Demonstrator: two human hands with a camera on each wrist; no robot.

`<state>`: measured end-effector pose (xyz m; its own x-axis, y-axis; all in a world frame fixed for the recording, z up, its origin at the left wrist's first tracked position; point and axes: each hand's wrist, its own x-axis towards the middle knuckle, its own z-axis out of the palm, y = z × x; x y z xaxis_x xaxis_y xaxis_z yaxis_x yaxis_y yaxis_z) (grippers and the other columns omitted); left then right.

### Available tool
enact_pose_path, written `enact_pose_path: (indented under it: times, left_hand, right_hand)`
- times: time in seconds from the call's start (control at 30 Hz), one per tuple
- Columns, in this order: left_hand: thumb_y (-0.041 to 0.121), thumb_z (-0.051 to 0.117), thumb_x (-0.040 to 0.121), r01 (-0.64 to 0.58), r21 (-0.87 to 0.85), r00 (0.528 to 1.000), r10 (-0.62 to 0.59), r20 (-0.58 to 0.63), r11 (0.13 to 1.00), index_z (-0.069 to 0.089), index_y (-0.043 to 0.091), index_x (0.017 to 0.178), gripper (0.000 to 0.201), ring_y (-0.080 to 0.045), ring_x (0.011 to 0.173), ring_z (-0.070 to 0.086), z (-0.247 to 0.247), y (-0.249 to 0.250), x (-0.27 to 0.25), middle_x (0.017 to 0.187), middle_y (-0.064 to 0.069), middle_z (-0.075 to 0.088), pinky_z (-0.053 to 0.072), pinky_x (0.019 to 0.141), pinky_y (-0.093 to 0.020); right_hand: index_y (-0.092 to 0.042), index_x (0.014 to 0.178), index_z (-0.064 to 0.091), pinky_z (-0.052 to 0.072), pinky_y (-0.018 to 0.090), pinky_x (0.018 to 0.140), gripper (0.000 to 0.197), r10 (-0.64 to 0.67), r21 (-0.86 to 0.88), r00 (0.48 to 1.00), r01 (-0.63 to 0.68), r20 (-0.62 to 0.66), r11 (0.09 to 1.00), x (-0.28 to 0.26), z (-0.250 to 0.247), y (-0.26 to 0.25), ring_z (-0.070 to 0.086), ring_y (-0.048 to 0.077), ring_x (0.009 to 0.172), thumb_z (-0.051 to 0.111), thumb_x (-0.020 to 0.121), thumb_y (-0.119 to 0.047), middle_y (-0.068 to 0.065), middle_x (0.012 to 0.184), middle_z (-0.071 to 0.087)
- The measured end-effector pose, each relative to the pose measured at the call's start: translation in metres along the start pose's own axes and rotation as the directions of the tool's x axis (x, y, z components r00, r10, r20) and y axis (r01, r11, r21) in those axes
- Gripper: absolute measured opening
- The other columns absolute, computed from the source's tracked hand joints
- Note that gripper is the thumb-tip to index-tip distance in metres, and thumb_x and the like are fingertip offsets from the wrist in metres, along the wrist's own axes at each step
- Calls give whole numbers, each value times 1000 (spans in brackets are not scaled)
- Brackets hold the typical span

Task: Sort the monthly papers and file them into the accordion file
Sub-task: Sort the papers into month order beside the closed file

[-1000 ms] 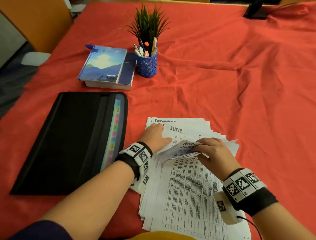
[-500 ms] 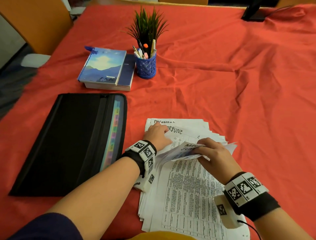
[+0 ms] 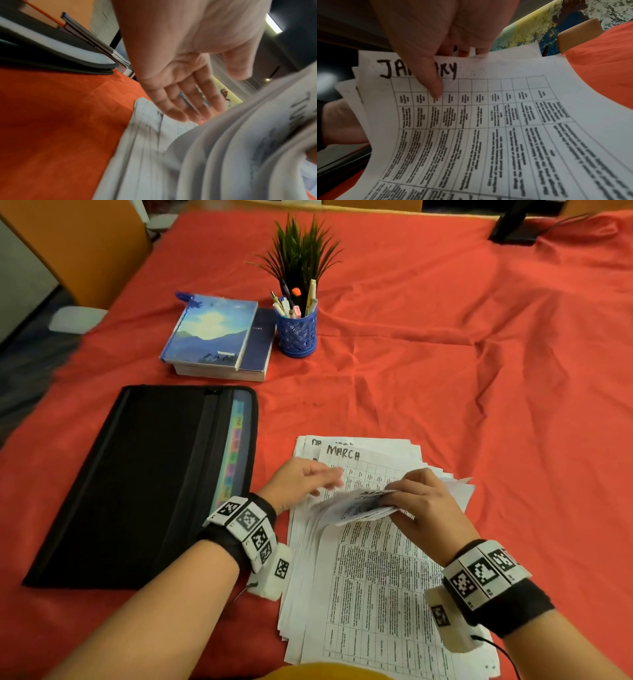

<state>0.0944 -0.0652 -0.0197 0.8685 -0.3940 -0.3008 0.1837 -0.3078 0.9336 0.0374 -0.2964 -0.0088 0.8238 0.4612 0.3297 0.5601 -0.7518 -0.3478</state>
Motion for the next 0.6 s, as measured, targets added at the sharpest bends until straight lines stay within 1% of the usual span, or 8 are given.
enact_pose_path:
  times: [0.03, 0.1, 0.2, 0.27, 0.37, 0.43, 0.5, 0.6]
  left_hand:
    - [22, 62, 89, -6, 35, 995, 9, -98, 999, 71, 13, 91, 13, -3, 79, 60, -1, -1, 4, 88, 4, 68, 46, 75, -19]
    - [24, 63, 89, 39, 235, 963, 26, -269, 971, 65, 14, 110, 23, -7, 92, 56, -3, -6, 16, 106, 4, 63, 44, 85, -23]
    - [26, 63, 87, 108, 446, 969, 5, -246, 889, 56, 12, 125, 41, -16, 108, 52, 1, -10, 28, 121, -2, 53, 41, 96, -28]
    - [22, 64, 86, 63, 467, 966, 65, -252, 882, 62, 11, 116, 32, -17, 103, 53, 4, -8, 33, 118, -3, 55, 41, 92, -26]
    - [16, 67, 84, -41, 389, 941, 167, -295, 921, 63, 13, 88, 7, -17, 85, 56, 7, -1, 33, 95, -2, 61, 45, 78, -28]
    - [8, 69, 82, -95, 209, 970, 138, -200, 973, 59, 15, 80, 12, -19, 80, 60, 5, 2, 29, 84, -4, 64, 49, 79, -30]
    - [-3, 69, 80, -89, 21, 996, 89, -23, 996, 57, 16, 77, 22, -12, 75, 60, 4, 6, 18, 77, 3, 65, 49, 77, -25]
    - [-10, 65, 80, -13, -52, 983, 22, 184, 999, 59, 13, 78, 25, 1, 62, 59, 2, 9, 2, 62, 13, 65, 47, 67, -15]
  right_hand:
    - [-16, 85, 72, 36, 22, 80, 23, 1, -1, 1000, -1, 0, 1000, -1, 0, 0, 43, 16, 86, 72, 66, -4, -6, 89, 68]
    - [-15, 84, 72, 39, 24, 81, 26, 5, -1, 1000, -5, 5, 1000, -2, 0, -1, 45, 17, 90, 76, 64, 0, -5, 89, 68]
    - [-15, 83, 72, 50, 34, 74, 18, -9, -11, 1000, 9, 21, 1000, -2, -2, -5, 53, 17, 90, 67, 68, -7, -4, 88, 68]
    - [-15, 84, 71, 53, 35, 68, 20, 3, 3, 1000, -3, 24, 1000, -3, -4, -6, 61, 17, 82, 62, 68, -9, -2, 88, 67]
    - [-17, 86, 70, 54, 36, 67, 25, 53, 40, 999, -54, 9, 998, -5, -8, -5, 64, 20, 78, 63, 64, -6, 4, 97, 64]
    - [-19, 87, 67, 53, 35, 70, 28, 70, 54, 998, -70, -1, 996, -5, -12, -5, 63, 17, 81, 65, 64, -3, 8, 108, 61]
    - [-17, 84, 68, 52, 35, 73, 29, 76, 71, 997, -76, -3, 995, -6, -14, -6, 66, 18, 83, 69, 64, 3, 12, 119, 58]
    - [-18, 84, 70, 49, 33, 75, 23, 63, 58, 998, -64, 9, 996, -7, -14, -6, 64, 18, 88, 63, 68, -4, 9, 120, 60]
